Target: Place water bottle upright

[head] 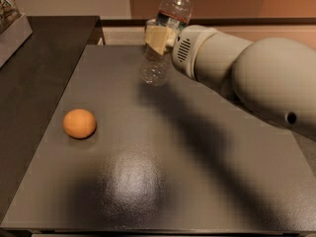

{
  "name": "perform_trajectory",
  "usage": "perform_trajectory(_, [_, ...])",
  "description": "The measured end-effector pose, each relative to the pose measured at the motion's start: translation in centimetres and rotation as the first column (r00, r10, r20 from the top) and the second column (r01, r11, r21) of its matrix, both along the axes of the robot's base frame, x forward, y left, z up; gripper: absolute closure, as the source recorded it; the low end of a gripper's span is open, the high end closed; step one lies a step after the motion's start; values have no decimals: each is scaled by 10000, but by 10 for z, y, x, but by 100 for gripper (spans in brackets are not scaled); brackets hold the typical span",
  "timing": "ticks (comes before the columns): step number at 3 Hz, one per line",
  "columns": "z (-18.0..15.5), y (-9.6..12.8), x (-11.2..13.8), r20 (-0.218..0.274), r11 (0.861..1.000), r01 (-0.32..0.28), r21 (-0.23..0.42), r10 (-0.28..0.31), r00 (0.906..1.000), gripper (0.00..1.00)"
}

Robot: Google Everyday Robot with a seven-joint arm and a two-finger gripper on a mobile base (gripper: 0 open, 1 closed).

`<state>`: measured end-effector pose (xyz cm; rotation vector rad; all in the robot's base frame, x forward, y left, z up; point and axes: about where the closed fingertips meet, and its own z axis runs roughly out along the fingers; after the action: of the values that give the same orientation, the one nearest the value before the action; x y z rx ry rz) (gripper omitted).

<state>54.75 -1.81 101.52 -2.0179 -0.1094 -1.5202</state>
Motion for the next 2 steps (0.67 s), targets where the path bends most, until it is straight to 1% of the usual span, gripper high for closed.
perform_trajectory(1, [-1,9,6,507,9963,-535,-669,569,9971,100])
perform_trajectory(2, [-8,12,12,1143,9835,-992,-1515,1171,9865,100])
